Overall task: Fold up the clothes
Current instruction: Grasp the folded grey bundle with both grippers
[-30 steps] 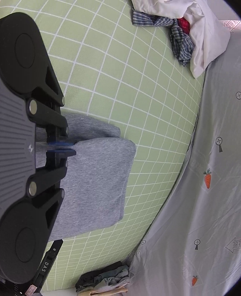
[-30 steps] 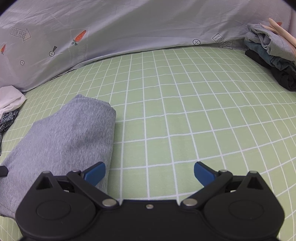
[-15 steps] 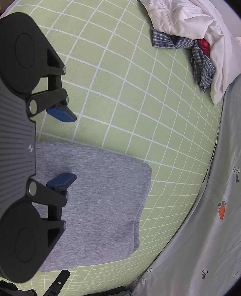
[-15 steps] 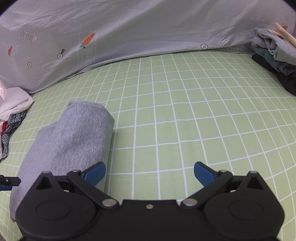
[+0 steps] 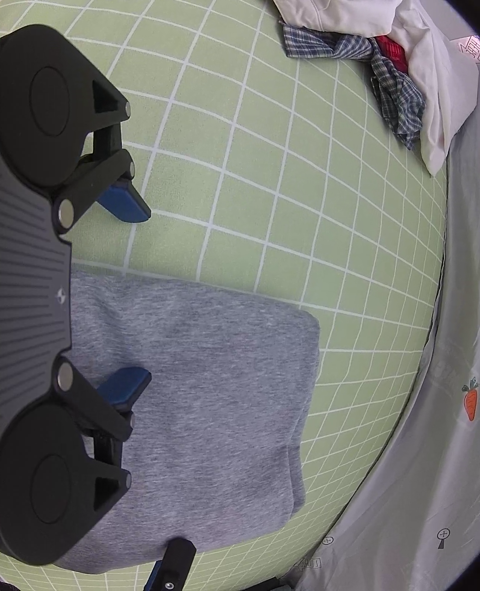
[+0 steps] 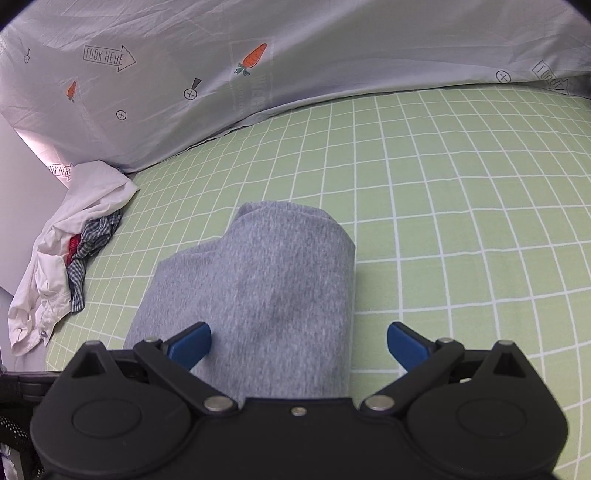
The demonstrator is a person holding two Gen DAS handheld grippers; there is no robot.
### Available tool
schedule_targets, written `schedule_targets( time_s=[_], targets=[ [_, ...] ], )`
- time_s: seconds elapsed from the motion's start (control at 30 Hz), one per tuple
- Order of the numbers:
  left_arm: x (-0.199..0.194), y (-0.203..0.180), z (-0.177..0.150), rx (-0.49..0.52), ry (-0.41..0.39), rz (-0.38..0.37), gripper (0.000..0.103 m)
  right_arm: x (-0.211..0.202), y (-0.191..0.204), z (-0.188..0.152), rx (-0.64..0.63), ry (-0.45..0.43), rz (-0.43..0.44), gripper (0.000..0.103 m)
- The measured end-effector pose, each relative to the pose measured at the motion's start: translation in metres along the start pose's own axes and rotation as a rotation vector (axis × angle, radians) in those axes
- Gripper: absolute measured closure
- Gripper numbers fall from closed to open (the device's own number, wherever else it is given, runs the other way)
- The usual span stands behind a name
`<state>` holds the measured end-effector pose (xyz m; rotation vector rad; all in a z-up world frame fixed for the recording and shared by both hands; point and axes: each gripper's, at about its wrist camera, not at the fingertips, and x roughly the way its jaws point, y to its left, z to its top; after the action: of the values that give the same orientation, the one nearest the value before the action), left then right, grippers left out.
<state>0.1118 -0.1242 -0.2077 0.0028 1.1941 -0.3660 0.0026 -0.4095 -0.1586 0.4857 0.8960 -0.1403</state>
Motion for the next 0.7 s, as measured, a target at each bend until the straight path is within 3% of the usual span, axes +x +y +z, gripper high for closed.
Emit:
schedule_targets(
  time_s=[0.13,0.2,0.27,0.3,0.37,0.43,0.47,0.53,0.7],
  targets=[
    [0.002,-0.003,0.003,0.016,0.0,-0.003,0.014,0.016,0.007,0.0,-0.004,0.052,0.036,0.01],
    [0.003,-0.005,0.004,0.026,-0.001,-0.002,0.015,0.02,0.007,-0.002,0.012,0.064,0.058,0.02],
    [0.003,-0.007,0.006,0.04,-0.005,-0.016,0.019,0.02,0.007,-0.002,0.025,0.065,0.087,0.036],
    [0.002,-0.008,0.006,0.049,-0.01,-0.03,0.025,0.02,0.007,-0.002,0.028,0.06,0.101,0.041],
    [0.001,-0.011,0.006,0.057,-0.014,-0.07,0.041,0.016,0.012,-0.003,0.0,0.046,0.102,0.064],
    [0.001,-0.014,0.006,0.061,-0.014,-0.117,0.065,0.013,0.018,-0.004,-0.029,0.032,0.103,0.07],
    [0.001,-0.016,0.006,0.056,-0.015,-0.121,0.068,0.012,0.021,-0.005,-0.043,0.024,0.104,0.073],
    [-0.002,-0.02,0.007,0.06,-0.029,-0.122,0.084,0.005,0.021,-0.005,-0.043,0.009,0.1,0.076],
    [-0.017,-0.037,0.013,0.065,-0.065,-0.224,0.088,-0.023,0.01,-0.005,-0.022,-0.056,0.043,0.08]
  ],
)
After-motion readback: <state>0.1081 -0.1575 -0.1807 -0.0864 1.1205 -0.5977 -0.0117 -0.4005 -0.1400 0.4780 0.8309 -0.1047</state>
